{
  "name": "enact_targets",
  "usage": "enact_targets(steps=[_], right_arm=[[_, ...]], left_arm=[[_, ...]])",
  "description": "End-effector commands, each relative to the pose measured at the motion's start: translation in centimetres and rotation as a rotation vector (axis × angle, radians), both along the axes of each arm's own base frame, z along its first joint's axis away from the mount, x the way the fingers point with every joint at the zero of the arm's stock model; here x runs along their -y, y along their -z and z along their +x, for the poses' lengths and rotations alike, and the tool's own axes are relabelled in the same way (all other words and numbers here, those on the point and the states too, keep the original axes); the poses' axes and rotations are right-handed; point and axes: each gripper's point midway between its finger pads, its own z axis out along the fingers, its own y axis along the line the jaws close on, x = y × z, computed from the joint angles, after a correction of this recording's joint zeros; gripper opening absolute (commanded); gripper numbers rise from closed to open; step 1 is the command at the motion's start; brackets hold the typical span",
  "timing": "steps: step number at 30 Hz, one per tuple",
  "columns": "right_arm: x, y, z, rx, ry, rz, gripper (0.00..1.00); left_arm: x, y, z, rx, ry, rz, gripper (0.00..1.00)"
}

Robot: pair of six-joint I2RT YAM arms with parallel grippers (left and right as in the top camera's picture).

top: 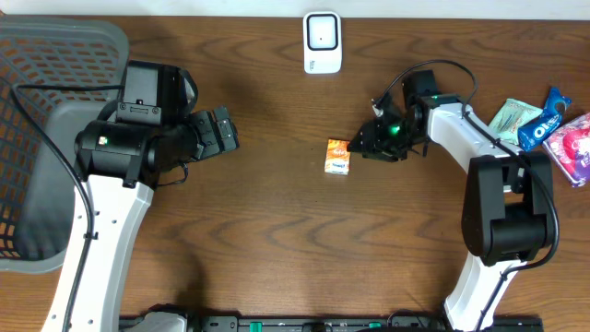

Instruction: Scan the item barcode

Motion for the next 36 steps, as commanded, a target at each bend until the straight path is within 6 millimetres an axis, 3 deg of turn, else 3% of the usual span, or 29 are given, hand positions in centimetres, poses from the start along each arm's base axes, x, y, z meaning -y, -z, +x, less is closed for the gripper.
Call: enact_targets(steps=[1,10,11,12,14,15,20,24,25,27,30,36], right_arm=[[-0.8,1.1,-0.2,-0.048,0.04,-0.004,0.45],[-2.5,4.8,-1.6,-0.121,0.027,-0.094,0.4],[-2.5,5.3,-1.8,-0.135,0.029,-0.11,0.37],[-2.6,5.7,-2.2,-0.15,0.029,-0.121,0.19],[-2.8,5.7,-2.2,-0.152,0.025,-0.114,0.01],[-3.1,5.5,-2.3,-0.154,0.021,-0.096,0.01],[-6.4,2.0,-2.2,-0.115,-0.083,0.204,0.01],[-8.2,-3.5,-1.5,-0.028,-0.175,0.562,0.01],[-8.2,-6.0,-1.3,0.038,-0.227,0.711,0.01],[-8.0,-7.9,-1.2,0.102,-0.274,0.817,0.01],[-7.7,-9.3,-1.0,0.165,-0.316,0.895,0.01],[-7.6,-9.6,-0.5,0.235,-0.345,0.898,0.01]], left_arm=[[-0.3,-0.2,0.1,0.009,0.003,0.014,0.98],[-0.3,-0.2,0.1,0.008,0.003,0.014,0.98],[-0.3,-0.2,0.1,0.008,0.003,0.014,0.98],[-0.3,-0.2,0.1,0.008,0.003,0.014,0.98],[-0.3,-0.2,0.1,0.008,0.003,0.014,0.98],[-0.3,-0.2,0.1,0.009,0.003,0.014,0.98],[-0.3,-0.2,0.1,0.008,0.003,0.014,0.98],[-0.3,-0.2,0.1,0.008,0.003,0.014,0.98],[-0.3,-0.2,0.1,0.009,0.003,0.014,0.98],[-0.3,-0.2,0.1,0.008,0.003,0.013,0.98],[-0.3,-0.2,0.1,0.009,0.003,0.014,0.98],[-0.3,-0.2,0.1,0.008,0.003,0.014,0.98]])
